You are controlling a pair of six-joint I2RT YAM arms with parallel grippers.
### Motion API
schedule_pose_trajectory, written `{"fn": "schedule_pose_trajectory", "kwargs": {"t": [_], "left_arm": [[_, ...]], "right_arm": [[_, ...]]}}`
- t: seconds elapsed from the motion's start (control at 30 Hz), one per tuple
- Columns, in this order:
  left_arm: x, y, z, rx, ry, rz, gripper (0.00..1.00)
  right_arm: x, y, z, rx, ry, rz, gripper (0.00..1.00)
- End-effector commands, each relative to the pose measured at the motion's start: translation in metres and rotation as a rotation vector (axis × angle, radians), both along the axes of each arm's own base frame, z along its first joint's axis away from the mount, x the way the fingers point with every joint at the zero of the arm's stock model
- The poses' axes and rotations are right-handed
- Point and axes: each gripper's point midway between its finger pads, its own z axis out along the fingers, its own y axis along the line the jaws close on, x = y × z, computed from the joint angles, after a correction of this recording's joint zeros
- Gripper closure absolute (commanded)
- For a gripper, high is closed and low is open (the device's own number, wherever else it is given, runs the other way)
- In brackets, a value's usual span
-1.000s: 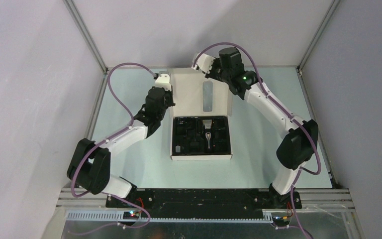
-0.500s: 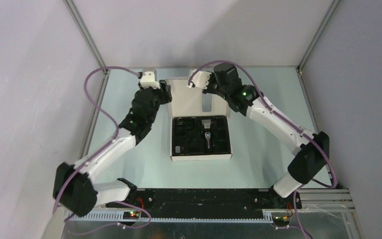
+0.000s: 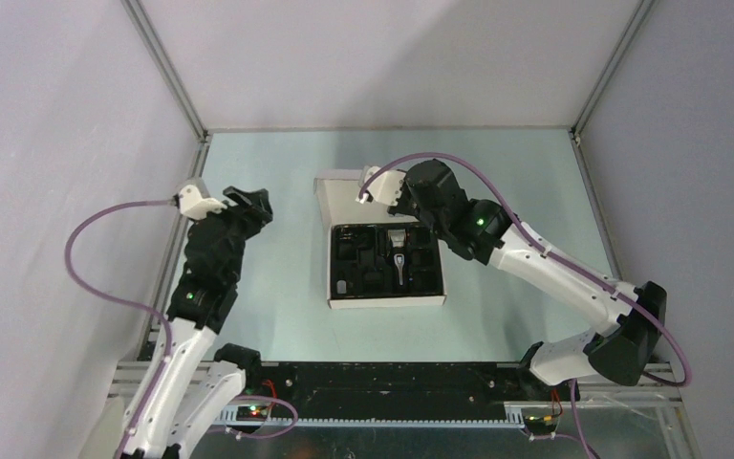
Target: Sort the hair-cutting tools
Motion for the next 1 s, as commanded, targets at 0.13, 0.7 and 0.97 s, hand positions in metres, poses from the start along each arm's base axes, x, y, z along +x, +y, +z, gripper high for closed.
{"fn": "schedule_pose_trajectory", "kwargs": {"t": [0.13, 0.7, 0.97], "left_arm": [[0.037, -0.026, -0.091, -0.098, 0.321, -0.091, 0.31], [0.051, -0.097, -0.169, -0.212, 0.556, -0.338, 0.38], [0.033, -0.108, -0.183, -0.19, 0.596, -0.355, 0.38]], "right_arm": [[-0.031, -0.002, -0.017, 0.069, 0.105, -0.041, 1.0], [-0.06, 0.006, -0.044, 0.086, 0.21, -0.055, 0.96], [-0.068, 0.002, -0.042, 0.115, 0.212, -0.071, 0.89]]}}
